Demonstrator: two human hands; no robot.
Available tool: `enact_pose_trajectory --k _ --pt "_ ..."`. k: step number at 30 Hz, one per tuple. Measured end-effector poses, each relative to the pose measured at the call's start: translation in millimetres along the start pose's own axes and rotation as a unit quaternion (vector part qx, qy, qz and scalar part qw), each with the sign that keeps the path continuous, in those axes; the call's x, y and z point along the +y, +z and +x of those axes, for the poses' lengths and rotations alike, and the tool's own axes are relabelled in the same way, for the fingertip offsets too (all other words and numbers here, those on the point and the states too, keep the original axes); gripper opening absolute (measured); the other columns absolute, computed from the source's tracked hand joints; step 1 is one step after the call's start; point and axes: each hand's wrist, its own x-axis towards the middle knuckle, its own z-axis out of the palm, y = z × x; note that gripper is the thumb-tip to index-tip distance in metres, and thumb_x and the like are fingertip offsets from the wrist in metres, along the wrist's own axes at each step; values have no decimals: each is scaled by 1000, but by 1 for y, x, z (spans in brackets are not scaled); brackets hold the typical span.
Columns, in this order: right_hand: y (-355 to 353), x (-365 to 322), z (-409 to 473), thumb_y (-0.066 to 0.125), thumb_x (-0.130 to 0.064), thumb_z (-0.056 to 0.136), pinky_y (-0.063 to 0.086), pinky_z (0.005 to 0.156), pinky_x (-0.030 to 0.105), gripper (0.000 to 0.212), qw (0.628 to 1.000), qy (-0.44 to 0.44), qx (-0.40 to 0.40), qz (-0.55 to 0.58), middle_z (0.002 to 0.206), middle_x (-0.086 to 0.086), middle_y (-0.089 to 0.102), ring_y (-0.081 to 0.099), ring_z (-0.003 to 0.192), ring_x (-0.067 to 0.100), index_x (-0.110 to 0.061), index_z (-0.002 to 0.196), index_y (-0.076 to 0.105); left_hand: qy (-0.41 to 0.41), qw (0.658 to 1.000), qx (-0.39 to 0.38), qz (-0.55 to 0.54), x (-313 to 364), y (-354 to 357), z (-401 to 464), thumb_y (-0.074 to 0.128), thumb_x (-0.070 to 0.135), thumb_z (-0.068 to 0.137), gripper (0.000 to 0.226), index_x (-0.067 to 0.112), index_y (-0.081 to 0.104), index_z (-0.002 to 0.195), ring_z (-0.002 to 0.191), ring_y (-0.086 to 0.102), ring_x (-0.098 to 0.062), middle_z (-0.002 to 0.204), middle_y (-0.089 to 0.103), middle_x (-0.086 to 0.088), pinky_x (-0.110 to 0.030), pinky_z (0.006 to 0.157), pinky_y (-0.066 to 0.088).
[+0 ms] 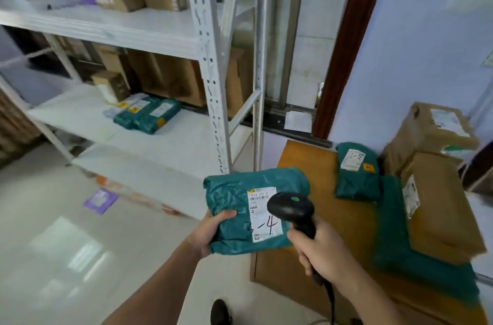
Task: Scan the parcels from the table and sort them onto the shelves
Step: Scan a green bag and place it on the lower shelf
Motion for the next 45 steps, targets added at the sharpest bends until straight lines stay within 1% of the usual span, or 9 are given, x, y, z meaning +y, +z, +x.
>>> enact_pose_trajectory --k 4,7,10,15,19,23,29,36,45 --pt "43 -22 -7 60 -13 96 44 48 35 10 997 -33 -67 -19 58 7 46 43 47 21 -7 100 54 50 997 30 -43 -8 -54 -55 80 25 75 68 14 57 139 112 71 -40 127 72 -19 -50 87 61" --pt "82 -37 -4 61 -10 97 41 43 31 6 994 -47 -98 -21 50 -2 48 41 43 19 -9 96 55 87 992 57 -67 -7 -100 -83 81 25 77 72 12 55 142 118 68 -43 131 69 -20 -55 94 58" --pt "125 -55 5 64 -11 95 41 43 30 9 990 -49 -128 -43 48 0 47 41 39 18 -9 92 55 115 985 86 -92 0 -150 -104 82 25 77 74 12 52 144 120 66 -44 133 68 -20 -56 96 57" --pt "204 -98 23 66 -33 87 51 54 35 9 979 -82 -161 -91 52 1 56 53 45 18 -28 92 61 145 974 131 -118 22 -233 -135 82 25 76 75 11 53 143 119 67 -44 132 69 -20 -53 92 59" --pt "265 -132 39 63 -18 94 47 50 32 4 976 -92 -191 -55 58 4 53 48 48 19 -19 96 60 159 967 158 -124 45 -294 -155 79 24 77 70 12 53 142 115 70 -42 129 71 -19 -48 83 62" --pt "309 -157 59 63 -17 94 49 51 32 6 974 -94 -197 -59 58 4 55 50 50 19 -15 98 59 166 962 173 -129 65 -340 -165 78 23 76 69 15 54 140 110 72 -39 126 72 -17 -46 79 63" --pt "357 -186 110 60 -15 95 39 38 24 5 971 -102 -200 -79 50 0 53 45 38 17 -15 95 55 161 960 186 -134 97 -404 -141 81 27 73 73 21 51 140 112 72 -40 126 73 -15 -52 87 61" --pt "399 -221 193 60 -16 92 47 50 35 7 969 -105 -208 -77 52 2 53 45 42 21 -13 90 54 172 958 192 -127 152 -463 -85 90 35 68 89 24 48 145 117 69 -40 132 70 -13 -57 94 58" --pt "431 -262 281 61 -15 92 47 51 34 7 975 -88 -191 -68 55 2 53 46 46 23 -11 92 54 157 967 159 -121 225 -520 -11 83 26 80 76 20 47 147 122 66 -43 136 67 -16 -63 102 52"
